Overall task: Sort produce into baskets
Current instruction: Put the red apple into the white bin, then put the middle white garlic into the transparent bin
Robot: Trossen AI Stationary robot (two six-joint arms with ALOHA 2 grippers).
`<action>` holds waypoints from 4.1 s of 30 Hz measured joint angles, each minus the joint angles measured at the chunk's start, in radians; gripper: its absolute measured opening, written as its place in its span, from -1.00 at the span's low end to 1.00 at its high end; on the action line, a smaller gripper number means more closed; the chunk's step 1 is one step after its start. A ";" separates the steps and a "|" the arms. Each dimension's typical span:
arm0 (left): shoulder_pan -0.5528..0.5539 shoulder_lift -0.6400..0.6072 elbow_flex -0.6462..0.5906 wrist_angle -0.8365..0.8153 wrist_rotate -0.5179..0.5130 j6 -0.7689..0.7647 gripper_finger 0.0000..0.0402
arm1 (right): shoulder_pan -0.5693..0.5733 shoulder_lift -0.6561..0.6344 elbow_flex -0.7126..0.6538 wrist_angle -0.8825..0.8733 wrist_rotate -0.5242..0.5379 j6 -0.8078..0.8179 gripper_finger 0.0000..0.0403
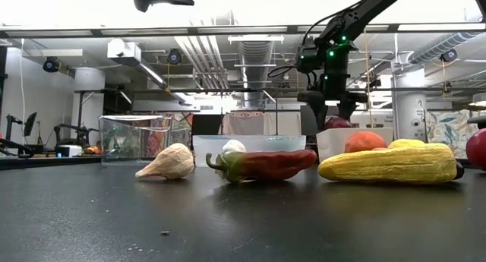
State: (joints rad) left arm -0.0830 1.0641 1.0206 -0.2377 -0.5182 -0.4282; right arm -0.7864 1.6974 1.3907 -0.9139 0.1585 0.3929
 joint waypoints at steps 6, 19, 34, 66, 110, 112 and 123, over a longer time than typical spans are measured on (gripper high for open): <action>0.000 0.000 0.000 -0.001 0.000 0.000 0.53 | 0.000 0.019 -0.002 0.016 -0.001 0.000 0.53; 0.000 0.000 0.000 -0.003 0.001 -0.008 0.53 | 0.000 0.014 -0.006 0.024 -0.008 -0.001 0.62; 0.000 0.000 0.000 -0.003 0.004 -0.008 0.53 | -0.002 -0.058 -0.008 -0.015 -0.016 -0.005 0.58; -0.072 0.297 -0.027 -0.460 0.339 -0.031 0.53 | 0.151 -0.378 -0.008 -0.071 -0.212 0.106 0.37; -0.178 0.604 -0.286 0.138 0.358 -0.113 0.00 | 0.169 -0.354 -0.010 -0.072 -0.211 0.056 0.37; -0.178 0.602 -0.277 0.122 0.349 -0.113 -0.22 | 0.169 -0.354 -0.010 -0.072 -0.211 0.056 0.37; -0.164 0.480 -0.131 -0.068 0.349 -0.057 -0.79 | 0.169 -0.354 -0.011 -0.067 -0.211 0.040 0.37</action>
State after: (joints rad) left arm -0.2467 1.5442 0.8897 -0.3056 -0.1694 -0.4851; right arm -0.6174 1.3430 1.3796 -0.9809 -0.0524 0.4326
